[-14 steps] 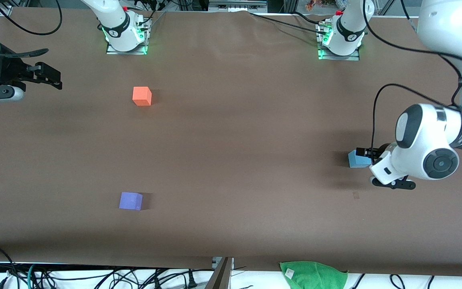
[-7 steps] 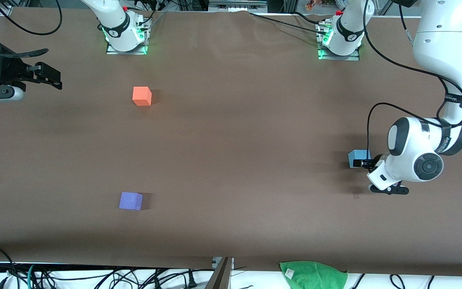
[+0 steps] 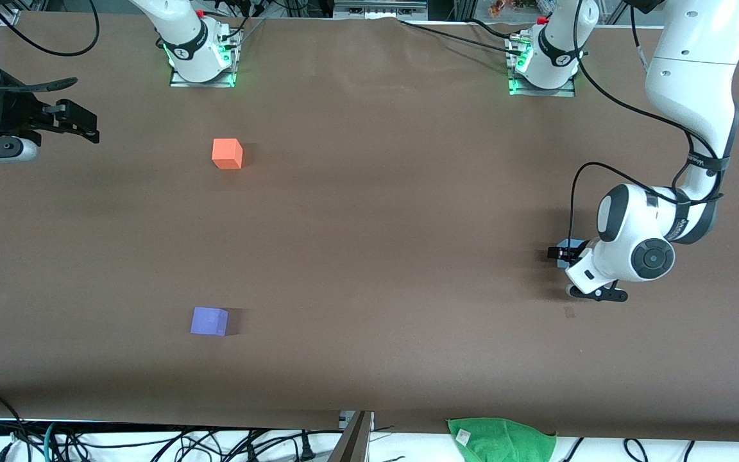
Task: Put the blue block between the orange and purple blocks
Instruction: 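Reach the left gripper down to the cyan block and grasp it, then lift the cyan block with the left gripper and carry it toward the table middle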
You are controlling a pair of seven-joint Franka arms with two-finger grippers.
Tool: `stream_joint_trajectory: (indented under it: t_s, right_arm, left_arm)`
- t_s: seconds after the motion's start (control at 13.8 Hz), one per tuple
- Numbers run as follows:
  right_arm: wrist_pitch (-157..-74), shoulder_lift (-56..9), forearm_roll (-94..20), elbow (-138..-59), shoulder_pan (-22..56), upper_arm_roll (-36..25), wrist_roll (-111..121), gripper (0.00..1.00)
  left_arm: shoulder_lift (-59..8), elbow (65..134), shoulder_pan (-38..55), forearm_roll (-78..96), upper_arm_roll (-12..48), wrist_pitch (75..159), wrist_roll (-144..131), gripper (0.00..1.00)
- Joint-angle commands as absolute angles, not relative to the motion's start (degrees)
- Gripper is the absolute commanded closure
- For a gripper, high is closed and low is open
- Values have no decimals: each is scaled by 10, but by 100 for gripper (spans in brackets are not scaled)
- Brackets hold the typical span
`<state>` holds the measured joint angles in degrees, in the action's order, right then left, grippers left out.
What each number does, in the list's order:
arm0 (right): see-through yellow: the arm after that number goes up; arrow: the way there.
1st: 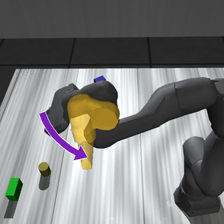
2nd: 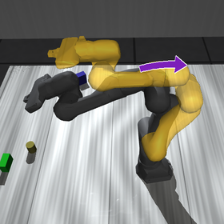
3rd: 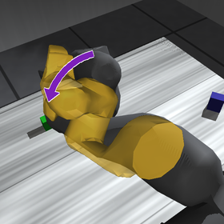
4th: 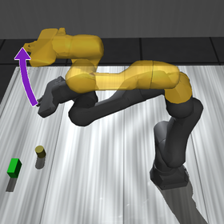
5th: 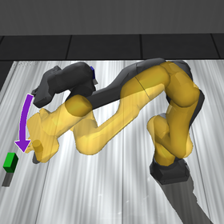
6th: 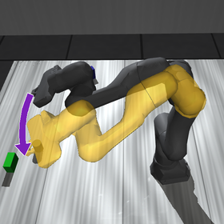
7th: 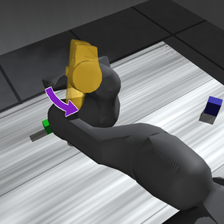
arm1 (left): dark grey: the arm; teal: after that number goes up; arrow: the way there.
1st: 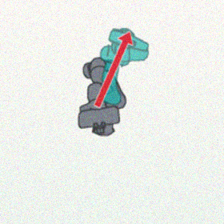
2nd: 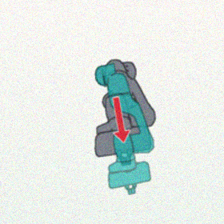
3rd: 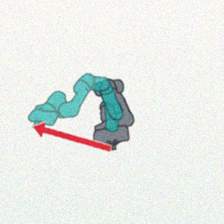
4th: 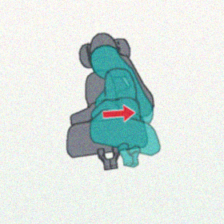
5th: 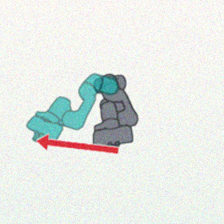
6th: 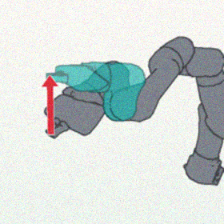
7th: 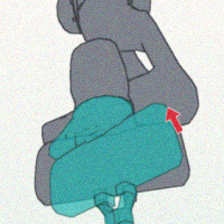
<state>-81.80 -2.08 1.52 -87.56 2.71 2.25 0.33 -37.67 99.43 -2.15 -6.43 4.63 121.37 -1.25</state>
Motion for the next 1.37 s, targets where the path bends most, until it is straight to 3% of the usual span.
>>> stream_joint_trajectory:
  t_s: [0.0,0.14,0.22,0.29,0.36,0.43,0.51,0.65,0.94,1.08,1.3]
  right_arm:
    - [-817,-23,15,-868,25,24,6,0]
    - [-816,-23,15,-869,25,24,7,0]
    - [-817,-23,15,-869,25,24,6,0]
    - [-816,-23,15,-868,25,24,6,0]
    - [-816,-23,15,-868,25,24,6,0]
    - [-816,-23,15,-869,25,24,6,0]
    - [-817,-23,15,-868,25,24,7,0]
    - [-816,-23,15,-868,25,24,6,0]
    - [-817,-23,15,-868,24,24,6,0]
    - [-816,-23,15,-869,24,24,6,0]
    - [-817,-25,15,-869,25,24,4,0]
  left_arm:
    - [-373,1013,-25,-74,47,1235,-12,0]
    - [-374,1022,-25,-74,46,1232,-13,0]
    - [-372,1027,-25,-74,46,1232,-12,15]
    - [-371,1027,-26,-74,46,1231,-11,53]
    - [-368,1025,-25,-74,46,1230,-12,71]
    - [-361,1021,-25,-74,46,1230,-11,83]
    - [-349,1020,-25,-74,47,1221,-11,89]
    - [-329,988,-16,-66,58,1162,-21,93]
    - [-336,849,16,-64,152,1012,-74,88]
    - [-340,826,92,-46,155,1010,-169,88]
    - [-421,740,202,17,154,1019,-301,89]
